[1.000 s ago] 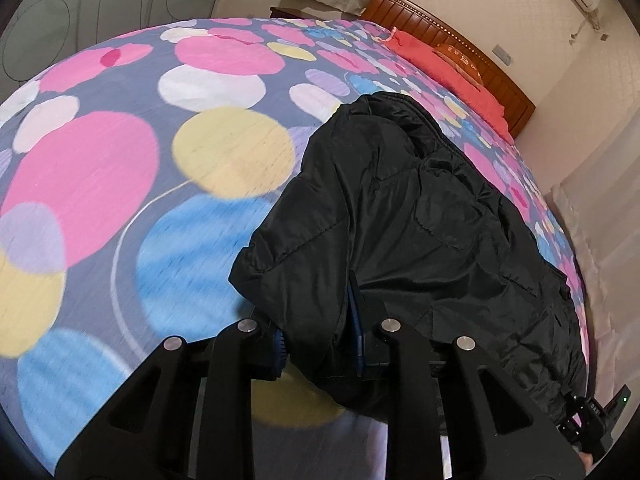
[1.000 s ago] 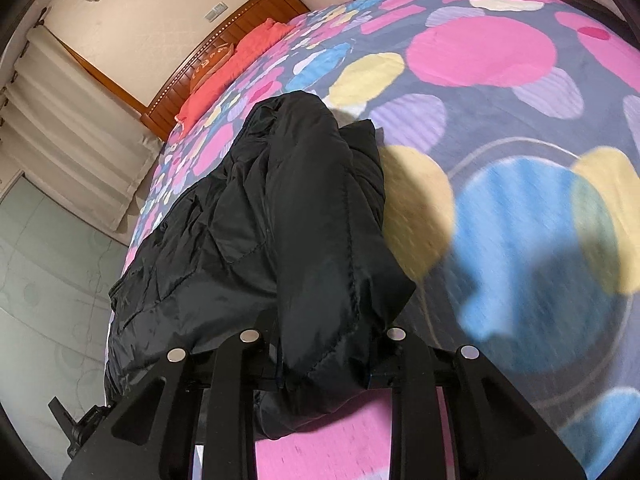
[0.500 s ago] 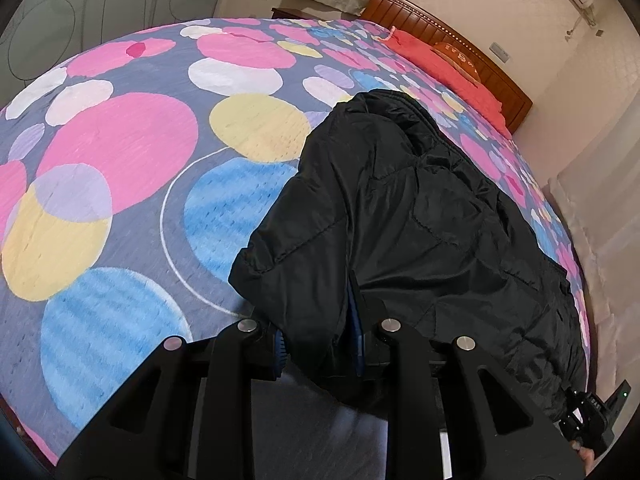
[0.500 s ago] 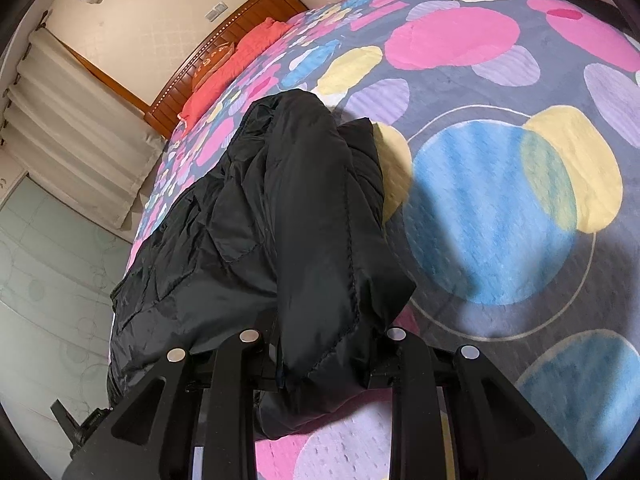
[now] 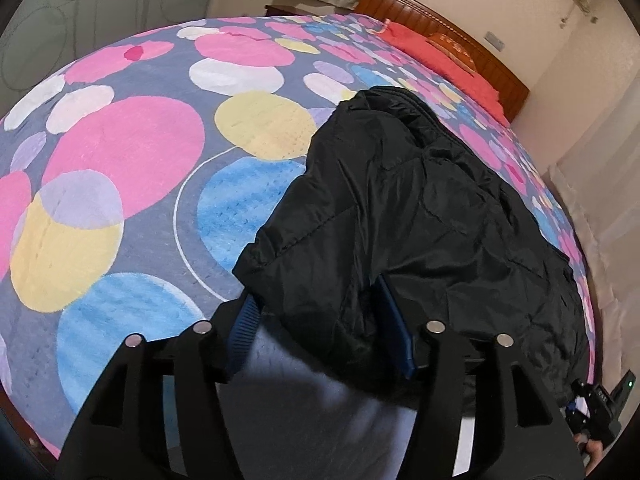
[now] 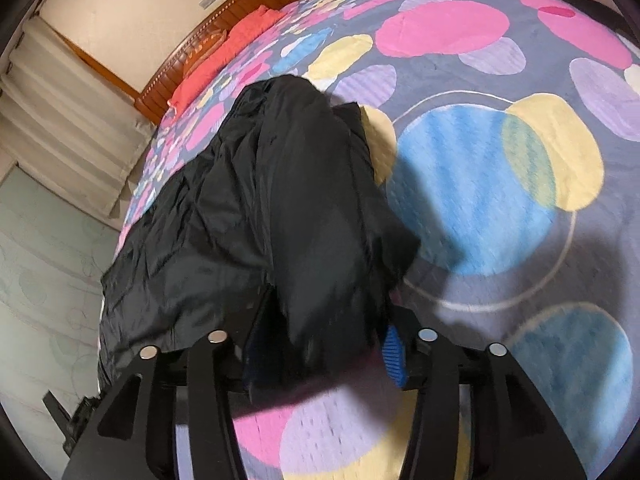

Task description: Fold large clothes

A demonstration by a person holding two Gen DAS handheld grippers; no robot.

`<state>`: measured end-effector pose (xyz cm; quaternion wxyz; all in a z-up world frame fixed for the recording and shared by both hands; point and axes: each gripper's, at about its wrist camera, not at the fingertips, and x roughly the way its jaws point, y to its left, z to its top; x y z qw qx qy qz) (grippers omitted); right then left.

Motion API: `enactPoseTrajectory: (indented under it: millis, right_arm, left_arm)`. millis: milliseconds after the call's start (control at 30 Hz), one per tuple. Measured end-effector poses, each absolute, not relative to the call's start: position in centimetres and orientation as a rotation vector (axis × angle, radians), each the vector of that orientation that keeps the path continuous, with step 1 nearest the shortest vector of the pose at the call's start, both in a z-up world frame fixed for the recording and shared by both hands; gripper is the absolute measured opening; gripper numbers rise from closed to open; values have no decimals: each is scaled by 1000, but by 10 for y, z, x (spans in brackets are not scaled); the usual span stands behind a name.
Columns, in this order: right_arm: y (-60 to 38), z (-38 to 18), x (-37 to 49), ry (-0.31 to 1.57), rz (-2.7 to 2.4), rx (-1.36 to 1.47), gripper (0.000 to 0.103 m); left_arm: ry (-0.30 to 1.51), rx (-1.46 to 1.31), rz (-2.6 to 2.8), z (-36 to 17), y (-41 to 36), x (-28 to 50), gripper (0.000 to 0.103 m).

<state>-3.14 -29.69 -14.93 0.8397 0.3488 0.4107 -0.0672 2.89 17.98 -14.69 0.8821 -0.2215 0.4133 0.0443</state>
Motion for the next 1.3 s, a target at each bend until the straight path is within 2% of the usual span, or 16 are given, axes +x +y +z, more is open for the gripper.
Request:
enactPoseTrajectory:
  millis: [367, 667, 900, 1033, 1300]
  right_arm:
    - [-241, -102, -57, 938, -159, 412, 53]
    - [-166, -62, 8, 864, -77, 185, 53]
    - [-107, -76, 76, 876, -100, 72, 53]
    - [-87, -105, 103, 924, -165, -8, 53]
    - [-85, -129, 107, 921, -196, -19, 54]
  left_arm:
    - [875, -444, -37, -129, 220, 19, 71]
    - [930, -429, -202, -120, 251, 90, 76]
    - [978, -396, -291, -131, 242, 148, 76]
    - [1014, -354, -330, -142, 231, 165, 76]
    - [1046, -382, -456, -154, 218, 183, 77]
